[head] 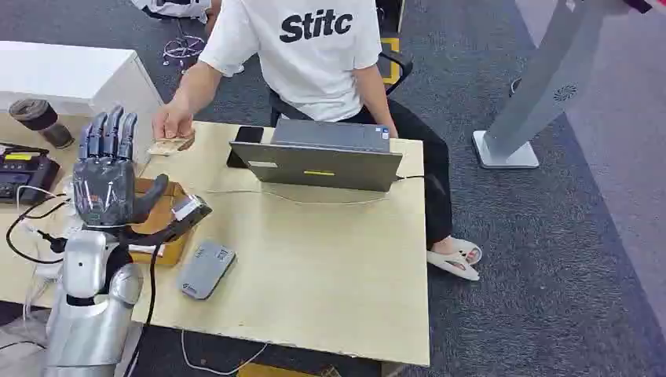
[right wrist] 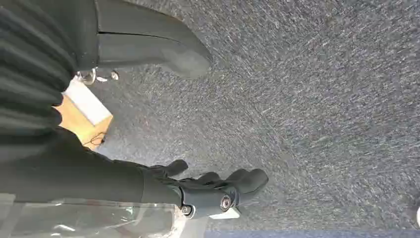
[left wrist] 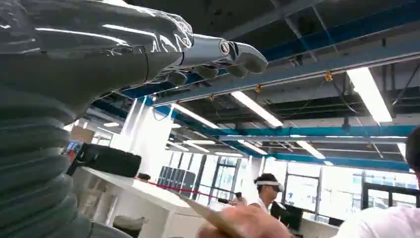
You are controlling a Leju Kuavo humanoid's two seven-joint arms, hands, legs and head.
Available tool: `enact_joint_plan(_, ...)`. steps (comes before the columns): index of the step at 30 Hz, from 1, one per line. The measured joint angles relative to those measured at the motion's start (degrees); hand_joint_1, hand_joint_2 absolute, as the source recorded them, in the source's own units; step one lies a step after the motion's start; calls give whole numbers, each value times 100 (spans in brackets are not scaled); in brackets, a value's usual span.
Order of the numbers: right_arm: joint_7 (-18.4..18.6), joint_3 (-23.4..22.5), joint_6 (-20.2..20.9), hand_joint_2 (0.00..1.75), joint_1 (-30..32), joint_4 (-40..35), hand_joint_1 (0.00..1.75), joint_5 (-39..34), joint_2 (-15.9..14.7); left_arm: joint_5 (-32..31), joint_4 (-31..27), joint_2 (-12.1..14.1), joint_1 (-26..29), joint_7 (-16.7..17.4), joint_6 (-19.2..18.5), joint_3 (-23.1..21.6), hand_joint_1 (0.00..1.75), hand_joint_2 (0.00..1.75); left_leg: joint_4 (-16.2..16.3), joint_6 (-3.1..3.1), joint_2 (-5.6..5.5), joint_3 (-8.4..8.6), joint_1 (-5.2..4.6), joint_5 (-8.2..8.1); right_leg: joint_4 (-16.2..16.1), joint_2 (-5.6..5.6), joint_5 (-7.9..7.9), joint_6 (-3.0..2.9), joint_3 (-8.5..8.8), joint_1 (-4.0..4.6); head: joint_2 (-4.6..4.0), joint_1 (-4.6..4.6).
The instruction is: Pass the card to the sensor for recognition and then transmit it.
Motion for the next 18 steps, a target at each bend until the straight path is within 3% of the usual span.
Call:
enact_joint_plan(4,90,0,-4,175,6,24,0,85,-7,0,7,-44,-33,151,30,-191,0,175,0,0,2,0,0,0,0,2,1,1,0,0,0,-2)
enact_joint_plan(7,175,0,-22,175,8,35,0,94,-7,361,4,-48,-20,247,76,-208,0,175,0,0,1,-1,0,0,0,2,0,0,1,0,0,0)
enact_joint_plan(11,238,0,-26,175,35,35,0,186,-4,944,4,-18,41,182,138,-162,0,175,-2,0,0,-3,1,0,0,-1,0,0,0,0,0,0)
enact_joint_plan(18,214,0,-24,175,69,35,0,293,-4,1066,7,20,136,55,197,-40,0,175,-3,0,-1,-6,1,0,1,-2,-1,0,0,1,0,-2)
